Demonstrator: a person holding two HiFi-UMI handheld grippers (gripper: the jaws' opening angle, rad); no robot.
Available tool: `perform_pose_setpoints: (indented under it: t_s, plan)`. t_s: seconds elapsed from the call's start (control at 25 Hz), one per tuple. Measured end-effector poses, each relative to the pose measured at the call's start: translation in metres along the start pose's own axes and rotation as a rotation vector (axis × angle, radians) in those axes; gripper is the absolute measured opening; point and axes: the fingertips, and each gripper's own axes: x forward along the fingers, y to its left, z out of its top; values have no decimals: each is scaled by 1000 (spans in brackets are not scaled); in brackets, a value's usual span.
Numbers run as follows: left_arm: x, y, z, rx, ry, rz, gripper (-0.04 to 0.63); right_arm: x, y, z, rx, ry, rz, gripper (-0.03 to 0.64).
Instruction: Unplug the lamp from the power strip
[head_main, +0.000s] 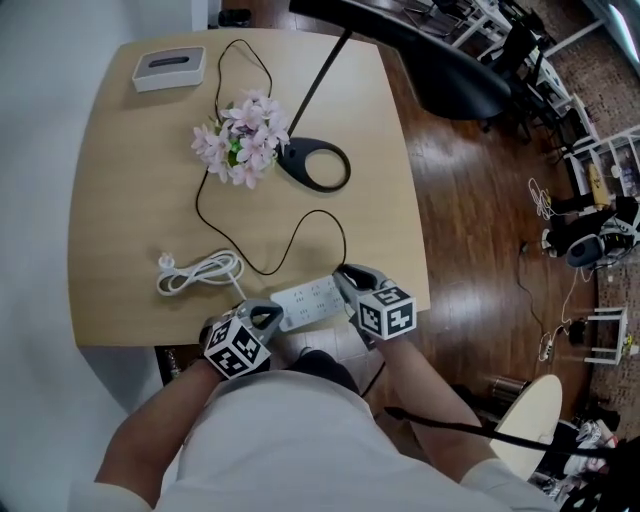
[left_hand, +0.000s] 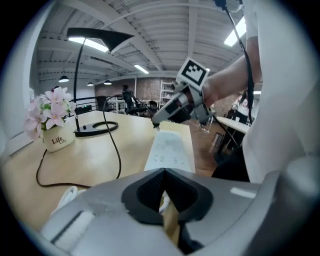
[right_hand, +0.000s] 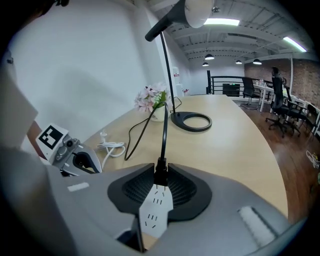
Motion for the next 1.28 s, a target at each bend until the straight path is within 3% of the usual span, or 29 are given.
perform_pose_setpoints:
  t_s: [0.16, 0.4, 0.56, 1.0, 1.28]
  plan:
    - [-28, 8, 23, -92, -121, 29, 3, 24, -8, 3, -53, 57, -11, 89]
    - [-70, 21, 34, -137, -187, 87, 3, 61, -29, 2, -124, 170, -63, 91]
    - [-86, 18, 31, -216, -227, 120, 3, 66, -38, -1, -147, 195, -93, 92]
    - [-112, 17, 45, -260, -263, 209, 3, 29, -31, 14, -137, 66, -39, 121]
    - [-143, 2, 72, -262, -302, 369, 5, -59, -2, 11, -232, -62, 54, 120]
